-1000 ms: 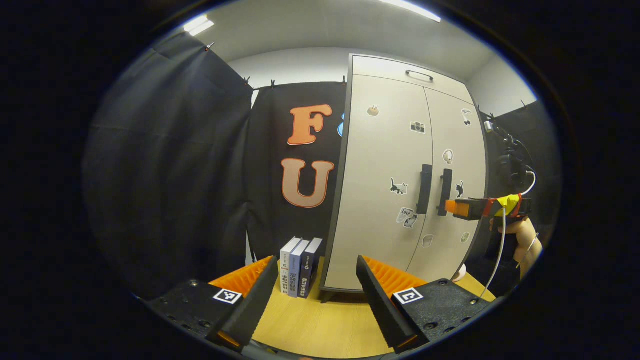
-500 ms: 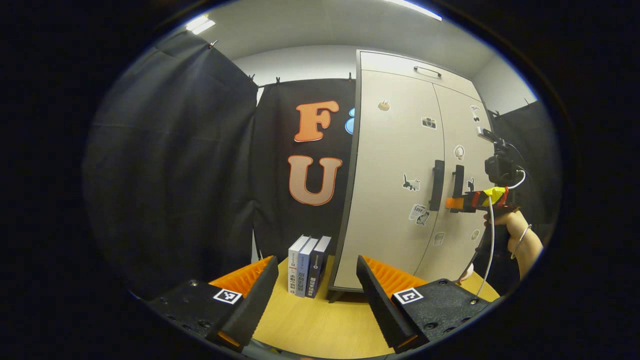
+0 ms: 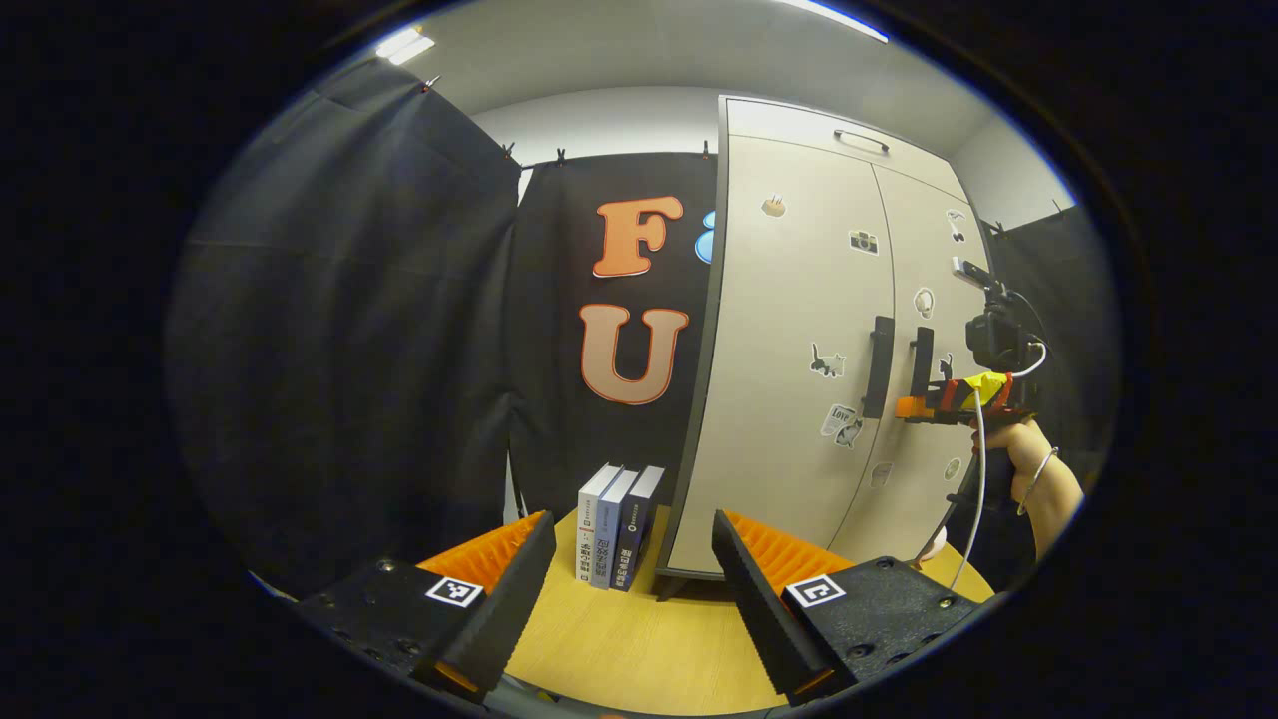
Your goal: Open the right door of the double-door shoe cabinet with the right hand, and open the left door with the left hand.
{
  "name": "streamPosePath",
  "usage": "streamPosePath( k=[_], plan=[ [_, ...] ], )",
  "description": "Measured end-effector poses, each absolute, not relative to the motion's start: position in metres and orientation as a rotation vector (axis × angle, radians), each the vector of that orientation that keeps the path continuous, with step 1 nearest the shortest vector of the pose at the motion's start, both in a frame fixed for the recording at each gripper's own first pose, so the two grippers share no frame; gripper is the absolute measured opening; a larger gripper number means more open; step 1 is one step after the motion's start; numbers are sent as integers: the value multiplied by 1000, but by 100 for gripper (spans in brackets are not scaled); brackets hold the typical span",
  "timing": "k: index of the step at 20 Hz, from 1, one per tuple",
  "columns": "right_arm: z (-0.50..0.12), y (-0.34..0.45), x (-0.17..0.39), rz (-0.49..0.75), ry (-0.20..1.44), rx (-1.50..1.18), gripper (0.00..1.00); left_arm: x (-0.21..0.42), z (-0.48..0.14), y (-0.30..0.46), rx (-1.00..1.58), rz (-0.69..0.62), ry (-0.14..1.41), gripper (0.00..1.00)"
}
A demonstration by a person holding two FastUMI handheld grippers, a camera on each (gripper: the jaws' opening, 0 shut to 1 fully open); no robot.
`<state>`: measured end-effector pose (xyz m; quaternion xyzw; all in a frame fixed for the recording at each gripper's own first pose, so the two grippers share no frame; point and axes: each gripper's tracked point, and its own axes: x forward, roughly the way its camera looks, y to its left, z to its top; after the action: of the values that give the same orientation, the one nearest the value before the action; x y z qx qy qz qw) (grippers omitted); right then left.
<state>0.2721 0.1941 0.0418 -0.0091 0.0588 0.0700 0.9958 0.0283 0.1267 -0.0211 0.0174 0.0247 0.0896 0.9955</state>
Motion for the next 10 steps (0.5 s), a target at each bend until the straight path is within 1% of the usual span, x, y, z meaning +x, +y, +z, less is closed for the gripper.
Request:
streamPosePath(
  k=[1,2,5,6,10],
  plan=[
    [42,194,271,143,118,-24,35,28,-22,127,34,179,50,95],
    [41,193,268,146,119,-30,29,27,-21,126,32,178,50,95],
    [41,191,264,147,122,-44,29,26,-21,127,31,176,54,95],
    [42,192,260,153,121,-46,21,26,-21,126,30,176,55,95],
    [44,185,245,154,115,-89,21,27,-20,125,20,167,57,95]
  ],
)
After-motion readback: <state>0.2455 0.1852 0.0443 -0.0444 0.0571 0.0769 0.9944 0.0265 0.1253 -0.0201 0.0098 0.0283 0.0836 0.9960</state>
